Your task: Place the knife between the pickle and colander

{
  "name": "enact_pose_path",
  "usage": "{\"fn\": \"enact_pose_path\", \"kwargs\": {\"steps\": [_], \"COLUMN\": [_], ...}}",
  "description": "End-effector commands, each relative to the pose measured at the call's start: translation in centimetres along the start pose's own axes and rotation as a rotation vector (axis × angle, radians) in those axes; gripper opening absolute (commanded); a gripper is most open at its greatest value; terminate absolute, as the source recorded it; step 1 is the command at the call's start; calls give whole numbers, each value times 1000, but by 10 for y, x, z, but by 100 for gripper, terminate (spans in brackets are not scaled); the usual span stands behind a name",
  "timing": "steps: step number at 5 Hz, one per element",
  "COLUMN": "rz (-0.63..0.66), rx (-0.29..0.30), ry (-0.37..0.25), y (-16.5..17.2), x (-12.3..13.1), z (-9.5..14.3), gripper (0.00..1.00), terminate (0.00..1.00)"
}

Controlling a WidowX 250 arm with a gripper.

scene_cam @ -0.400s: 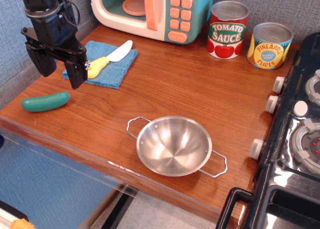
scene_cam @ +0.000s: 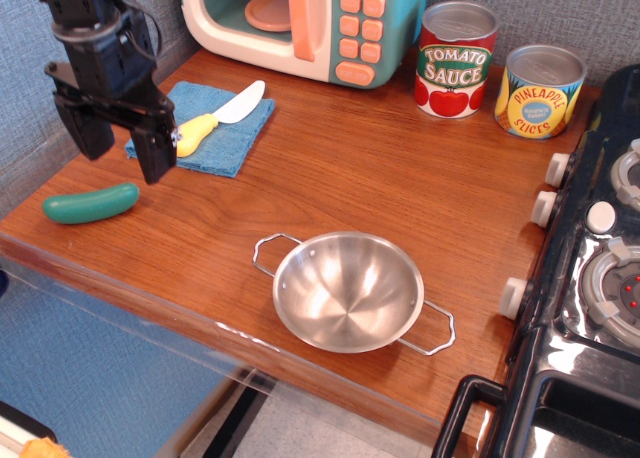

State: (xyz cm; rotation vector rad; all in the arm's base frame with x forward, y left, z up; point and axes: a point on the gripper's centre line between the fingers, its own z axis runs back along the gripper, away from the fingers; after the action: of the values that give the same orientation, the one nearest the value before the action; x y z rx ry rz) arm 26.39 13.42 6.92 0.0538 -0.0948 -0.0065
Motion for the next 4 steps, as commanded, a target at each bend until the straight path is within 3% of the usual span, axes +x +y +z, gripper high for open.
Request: {"fn": "enact_pose_path", "kwargs": {"steps": [1,4], "rz": [78,128], "rx": [38,67], "ry": [-34,2], "y": [21,30], "x": [31,75], "z": [1,-24], "gripper": [100,100], "terminate": [0,0]}}
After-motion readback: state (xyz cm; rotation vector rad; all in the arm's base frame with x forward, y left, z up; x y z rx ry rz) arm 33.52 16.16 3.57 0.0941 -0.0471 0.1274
